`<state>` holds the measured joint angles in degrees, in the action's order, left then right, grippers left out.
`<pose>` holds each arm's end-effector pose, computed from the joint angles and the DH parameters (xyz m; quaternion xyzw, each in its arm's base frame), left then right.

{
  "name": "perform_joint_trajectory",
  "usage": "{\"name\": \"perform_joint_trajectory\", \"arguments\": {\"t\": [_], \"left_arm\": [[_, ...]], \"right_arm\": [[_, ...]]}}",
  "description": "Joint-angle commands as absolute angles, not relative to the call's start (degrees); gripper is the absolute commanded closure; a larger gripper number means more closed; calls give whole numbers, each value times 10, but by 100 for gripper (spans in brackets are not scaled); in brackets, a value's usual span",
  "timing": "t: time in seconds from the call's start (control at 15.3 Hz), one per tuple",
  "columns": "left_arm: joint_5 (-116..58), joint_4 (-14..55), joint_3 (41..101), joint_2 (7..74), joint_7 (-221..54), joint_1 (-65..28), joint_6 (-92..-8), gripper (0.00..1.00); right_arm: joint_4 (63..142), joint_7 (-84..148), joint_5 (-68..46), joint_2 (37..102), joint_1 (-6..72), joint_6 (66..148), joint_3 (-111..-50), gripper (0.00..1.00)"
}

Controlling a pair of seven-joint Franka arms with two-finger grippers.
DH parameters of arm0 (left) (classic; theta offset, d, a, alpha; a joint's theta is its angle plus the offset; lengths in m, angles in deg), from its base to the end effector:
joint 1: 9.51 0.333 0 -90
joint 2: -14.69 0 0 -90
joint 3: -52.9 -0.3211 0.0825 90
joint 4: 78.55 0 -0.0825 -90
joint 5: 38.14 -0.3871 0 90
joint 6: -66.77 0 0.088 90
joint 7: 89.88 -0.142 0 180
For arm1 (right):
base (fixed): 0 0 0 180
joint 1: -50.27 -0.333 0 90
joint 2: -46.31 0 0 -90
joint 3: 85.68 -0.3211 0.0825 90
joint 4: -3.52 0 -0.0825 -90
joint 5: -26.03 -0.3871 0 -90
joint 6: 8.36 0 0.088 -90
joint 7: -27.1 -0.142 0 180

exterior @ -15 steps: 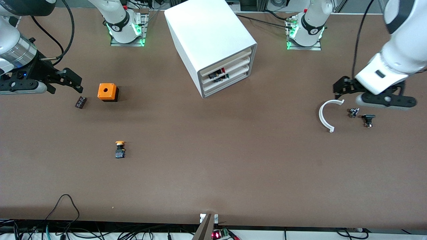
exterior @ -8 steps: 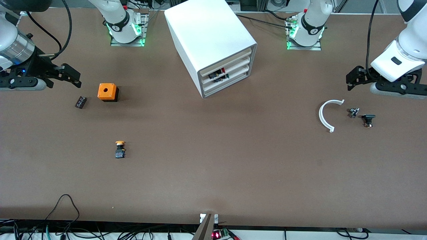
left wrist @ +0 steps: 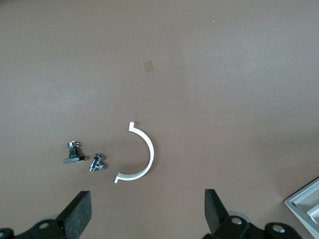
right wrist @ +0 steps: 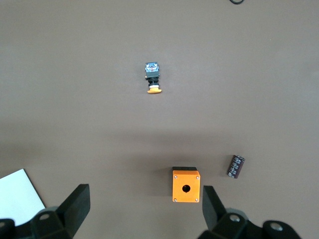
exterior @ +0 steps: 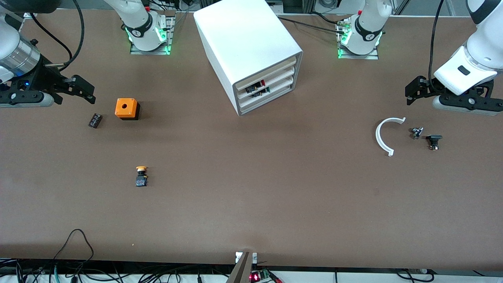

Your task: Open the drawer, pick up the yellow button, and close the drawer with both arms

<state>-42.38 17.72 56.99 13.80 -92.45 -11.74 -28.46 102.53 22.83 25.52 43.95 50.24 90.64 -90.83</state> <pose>0.5560 -0.0519 0.5593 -0.9960 0.0809 0.0001 0.0374 0.5546 0.0522 0.5560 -0.9998 -0.0073 -0.0201 0.0042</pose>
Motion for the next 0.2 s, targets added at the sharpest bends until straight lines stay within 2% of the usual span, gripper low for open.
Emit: {"name": "perform_joint_trajectory", "arguments": {"t": [0.0, 0.13], "left_arm": [[-411, 179, 568, 130, -932, -118, -275, 0], [-412, 179, 568, 130, -933, -119, -275, 0]], "right_arm": [[1007, 224, 262, 447, 510, 893, -916, 0], [1005, 219, 262, 447, 509, 895, -916, 0]]}}
